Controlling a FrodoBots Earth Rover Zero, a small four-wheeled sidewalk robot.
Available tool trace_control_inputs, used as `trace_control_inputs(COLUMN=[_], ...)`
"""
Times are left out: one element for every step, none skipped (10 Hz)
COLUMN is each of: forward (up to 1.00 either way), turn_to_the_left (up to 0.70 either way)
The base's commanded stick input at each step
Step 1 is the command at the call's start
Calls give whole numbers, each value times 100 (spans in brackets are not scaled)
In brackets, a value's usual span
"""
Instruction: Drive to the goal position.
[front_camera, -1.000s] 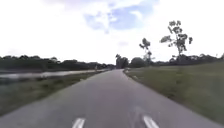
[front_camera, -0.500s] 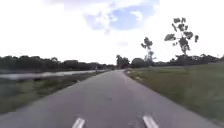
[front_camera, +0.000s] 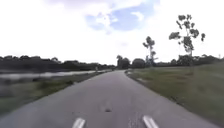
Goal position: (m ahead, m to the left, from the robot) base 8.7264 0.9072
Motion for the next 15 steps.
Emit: trace_control_inputs(forward=[85,85,85,85,85,85,85,85,85,85,85,85,85,85,85], turn_to_the_left=[0,0,0,0,0,0,0,0,0,0,0,0,0,0,0])
